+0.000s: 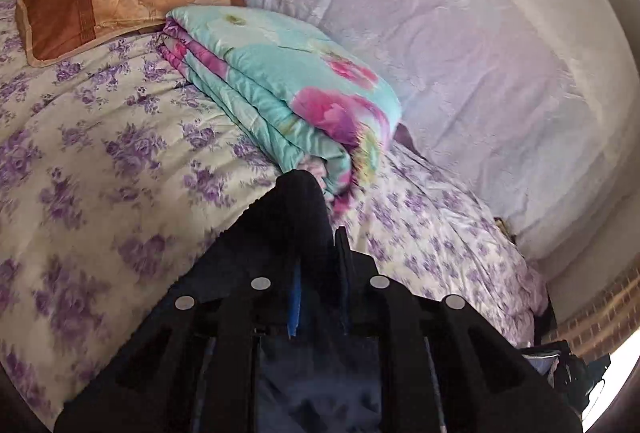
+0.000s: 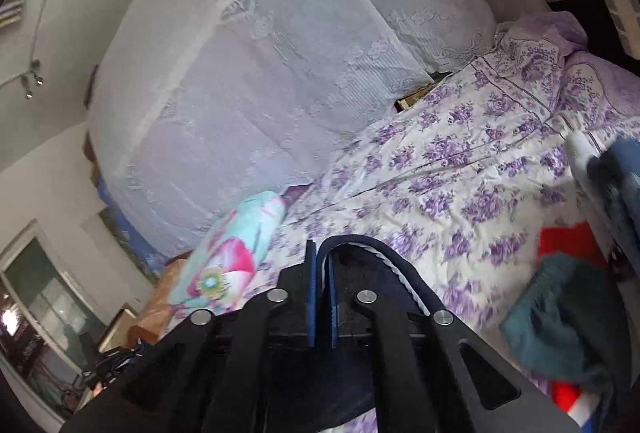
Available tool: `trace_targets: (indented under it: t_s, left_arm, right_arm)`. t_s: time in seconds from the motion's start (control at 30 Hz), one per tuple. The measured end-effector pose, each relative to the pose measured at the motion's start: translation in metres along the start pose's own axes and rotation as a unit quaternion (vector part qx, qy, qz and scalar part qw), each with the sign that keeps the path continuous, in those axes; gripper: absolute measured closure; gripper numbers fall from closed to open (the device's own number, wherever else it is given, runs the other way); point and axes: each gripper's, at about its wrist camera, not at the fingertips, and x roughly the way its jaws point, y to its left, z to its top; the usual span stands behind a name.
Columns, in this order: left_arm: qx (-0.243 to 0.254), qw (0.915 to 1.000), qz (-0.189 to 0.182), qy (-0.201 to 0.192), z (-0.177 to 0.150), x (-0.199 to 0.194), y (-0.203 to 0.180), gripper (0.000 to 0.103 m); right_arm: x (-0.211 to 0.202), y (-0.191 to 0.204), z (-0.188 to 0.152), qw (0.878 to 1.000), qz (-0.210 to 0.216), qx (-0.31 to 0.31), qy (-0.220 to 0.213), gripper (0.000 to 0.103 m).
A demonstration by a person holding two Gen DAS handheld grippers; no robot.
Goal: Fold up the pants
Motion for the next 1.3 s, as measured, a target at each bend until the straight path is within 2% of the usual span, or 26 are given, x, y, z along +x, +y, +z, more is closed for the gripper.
trace_targets:
  t_s: [0.03, 0.07, 0.1, 0.13, 0.17, 0.2, 0.23, 0.27, 0.3, 0.37, 0.43, 0.5, 0.53, 0.6, 0.7, 0.8, 0.93, 0.97, 1.0, 1.03, 1.07, 1.13, 1.2, 1.27, 1.3]
  left_arm:
    - [-0.03, 0.9992, 0.025, 0.007, 0.006, 0.025, 0.008, 0.085]
    - [-0.055, 0.9971, 0.048, 0.019, 0.003, 0.042, 0.018, 0.083]
    - [-0.089, 0.9931, 0.068, 0.035, -0.006, 0.054, 0.032, 0.082]
    - [-0.117, 0.9899, 0.069, 0.041, -0.02, 0.059, 0.045, 0.08]
    - [-0.113, 0.9918, 0.053, 0.028, -0.032, 0.056, 0.053, 0.069]
    - [-0.084, 0.9953, 0.048, 0.005, -0.041, 0.051, 0.054, 0.064]
    - [-0.043, 0.9973, 0.057, -0.014, -0.047, 0.045, 0.05, 0.063]
    - [-0.017, 0.9968, 0.076, -0.021, -0.05, 0.04, 0.043, 0.055]
    - [-0.007, 0.9958, 0.084, -0.033, -0.049, 0.035, 0.038, 0.044]
    - [0.01, 0.9953, 0.068, -0.068, -0.048, 0.021, 0.03, 0.035]
    - [0.023, 0.9952, 0.065, -0.069, -0.043, 0.017, 0.026, 0.034]
    - [0.023, 0.9952, 0.065, -0.07, -0.04, 0.015, 0.028, 0.033]
    - [0.017, 0.9949, 0.072, -0.068, -0.038, 0.016, 0.031, 0.033]
    - [-0.003, 0.9956, 0.074, -0.057, -0.035, 0.018, 0.041, 0.032]
    - [-0.042, 0.9967, 0.059, -0.035, -0.032, 0.024, 0.056, 0.032]
    - [-0.059, 0.996, 0.062, -0.025, -0.032, 0.029, 0.064, 0.032]
    - [-0.051, 0.9956, 0.076, -0.019, -0.034, 0.035, 0.063, 0.031]
    - [-0.043, 0.9955, 0.082, -0.019, -0.035, 0.036, 0.061, 0.03]
    - [-0.037, 0.9954, 0.087, -0.018, -0.035, 0.037, 0.059, 0.028]
    - [-0.03, 0.9953, 0.09, -0.017, -0.036, 0.039, 0.058, 0.028]
    - [-0.024, 0.9953, 0.093, -0.016, -0.036, 0.04, 0.057, 0.027]
    - [-0.025, 0.9954, 0.091, -0.016, -0.037, 0.04, 0.059, 0.027]
    - [-0.034, 0.9956, 0.086, -0.014, -0.036, 0.039, 0.064, 0.027]
    - [-0.044, 0.9954, 0.085, -0.011, -0.035, 0.039, 0.068, 0.027]
    - [-0.046, 0.9952, 0.085, -0.008, -0.034, 0.04, 0.069, 0.027]
  right_arm:
    - [0.029, -0.001, 0.0, 0.998, -0.054, -0.016, 0.034, 0.051]
    - [0.049, -0.004, -0.008, 0.992, -0.11, -0.019, 0.061, 0.046]
    - [0.055, -0.01, -0.021, 0.989, -0.132, -0.011, 0.069, 0.046]
    - [0.051, -0.017, -0.037, 0.992, -0.113, -0.002, 0.061, 0.045]
    - [0.042, -0.025, -0.052, 0.995, -0.083, 0.006, 0.047, 0.041]
    - [0.031, -0.033, -0.064, 0.997, -0.069, 0.012, 0.03, 0.038]
    - [0.02, -0.042, -0.071, 0.997, -0.075, 0.022, 0.013, 0.034]
    - [0.012, -0.051, -0.071, 0.996, -0.085, 0.035, 0.008, 0.033]
    - [0.008, -0.06, -0.068, 0.996, -0.077, 0.051, 0.014, 0.033]
    - [-0.008, -0.08, -0.062, 0.994, -0.058, 0.092, -0.002, 0.033]
    - [-0.018, -0.09, -0.06, 0.991, -0.087, 0.097, -0.016, 0.033]
    - [-0.019, -0.096, -0.061, 0.987, -0.131, 0.088, -0.009, 0.033]
    - [-0.016, -0.098, -0.063, 0.987, -0.133, 0.091, 0.006, 0.033]
    - [-0.006, -0.099, -0.071, 0.988, -0.103, 0.102, 0.045, 0.034]
    - [0.001, -0.089, -0.085, 0.988, -0.105, 0.08, 0.081, 0.043]
    - [0.002, -0.083, -0.098, 0.985, -0.129, 0.059, 0.102, 0.044]
    - [0.021, -0.097, -0.109, 0.975, -0.149, 0.076, 0.145, 0.044]
    - [0.025, -0.099, -0.107, 0.978, -0.139, 0.08, 0.136, 0.047]
    - [0.028, -0.099, -0.103, 0.982, -0.117, 0.084, 0.122, 0.056]
    - [0.031, -0.097, -0.097, 0.985, -0.099, 0.086, 0.116, 0.082]
    - [0.03, -0.094, -0.089, 0.987, -0.091, 0.083, 0.106, 0.095]
    - [0.015, -0.083, -0.069, 0.991, -0.108, 0.051, 0.054, 0.095]
    - [-0.01, -0.083, -0.048, 0.988, -0.155, 0.023, -0.001, 0.095]
    - [-0.028, -0.098, -0.036, 0.973, -0.229, 0.006, -0.031, 0.095]
    - [-0.031, -0.111, -0.036, 0.963, -0.27, 0.003, -0.023, 0.093]
